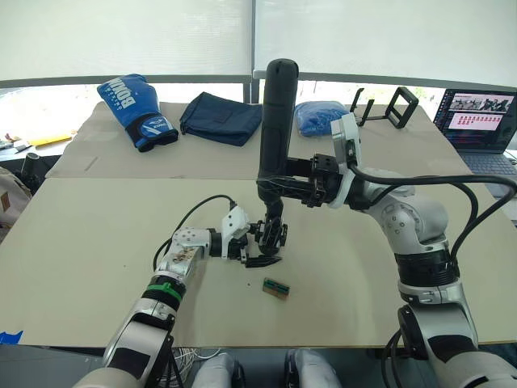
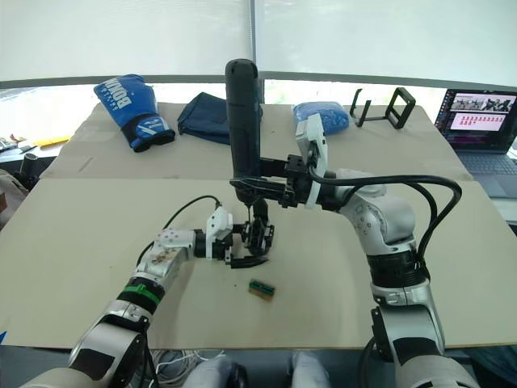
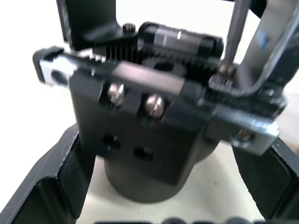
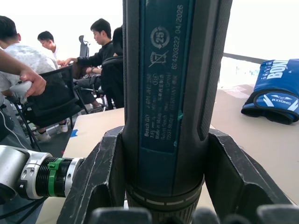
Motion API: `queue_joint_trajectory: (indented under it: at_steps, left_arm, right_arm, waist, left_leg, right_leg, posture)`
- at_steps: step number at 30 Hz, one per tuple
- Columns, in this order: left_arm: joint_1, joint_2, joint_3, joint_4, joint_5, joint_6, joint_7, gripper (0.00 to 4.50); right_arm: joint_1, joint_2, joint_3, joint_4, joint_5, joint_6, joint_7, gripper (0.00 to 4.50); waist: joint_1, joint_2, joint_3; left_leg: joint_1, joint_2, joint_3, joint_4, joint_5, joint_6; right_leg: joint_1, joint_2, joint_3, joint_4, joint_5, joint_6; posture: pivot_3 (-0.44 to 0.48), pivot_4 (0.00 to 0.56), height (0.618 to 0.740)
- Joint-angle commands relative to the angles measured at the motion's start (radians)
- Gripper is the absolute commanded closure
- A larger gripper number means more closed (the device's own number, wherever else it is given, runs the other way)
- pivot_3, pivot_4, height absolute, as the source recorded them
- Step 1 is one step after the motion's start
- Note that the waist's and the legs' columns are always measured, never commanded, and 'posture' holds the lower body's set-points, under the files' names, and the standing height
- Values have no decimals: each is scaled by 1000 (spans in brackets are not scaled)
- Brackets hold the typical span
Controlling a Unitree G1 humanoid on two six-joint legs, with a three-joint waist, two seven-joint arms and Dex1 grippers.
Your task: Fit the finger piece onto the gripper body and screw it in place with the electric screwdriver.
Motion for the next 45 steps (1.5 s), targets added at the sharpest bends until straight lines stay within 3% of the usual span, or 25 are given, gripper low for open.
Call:
queue_joint_trajectory:
  at_steps: [1, 19, 33, 36, 39, 45]
  left_arm:
    - [-24, -1, 5, 2, 2, -22, -8, 0]
    - [-49, -16, 15, 91, 46, -187, 21, 0]
    - [-64, -25, 7, 133, 48, -210, 13, 0]
    - [-62, -27, 5, 132, 51, -209, 12, 865]
    - [-59, -27, 0, 130, 57, -209, 13, 2156]
    - [-52, -27, -4, 120, 68, -213, 15, 2150]
  right_arm:
    - [-13, -6, -6, -45, 5, -13, 3, 2560]
    - [-13, -7, -6, -44, 4, -7, 2, 2560]
    - [-6, -7, -6, -52, 6, -3, -2, 2560]
    - [-5, -7, -6, -53, 5, -2, -3, 2560]
    - [-3, -6, -4, -51, 4, -4, -2, 2560]
    - [-2, -3, 2, -51, -1, -4, -3, 2560]
  waist:
    - [0, 0, 0]
    - [0, 0, 0]
    - [1, 0, 0]
    - [0, 0, 0]
    - [1, 0, 0]
    - [1, 0, 0]
  left_leg:
    - [0, 0, 0, 0, 0, 0]
    - [0, 0, 0, 0, 0, 0]
    - [0, 0, 0, 0, 0, 0]
    - [0, 0, 0, 0, 0, 0]
    - [0, 0, 0, 0, 0, 0]
    - [0, 0, 0, 0, 0, 0]
  right_leg:
    - [0, 0, 0, 0, 0, 0]
    - [0, 0, 0, 0, 0, 0]
    - [0, 0, 0, 0, 0, 0]
    - [0, 0, 0, 0, 0, 0]
    - [0, 0, 0, 0, 0, 0]
    - [0, 0, -1, 0, 0, 0]
  posture:
    - [0, 150, 740]
    - [0, 150, 740]
    - [0, 150, 740]
    - [0, 150, 740]
    - [0, 150, 740]
    - [0, 150, 740]
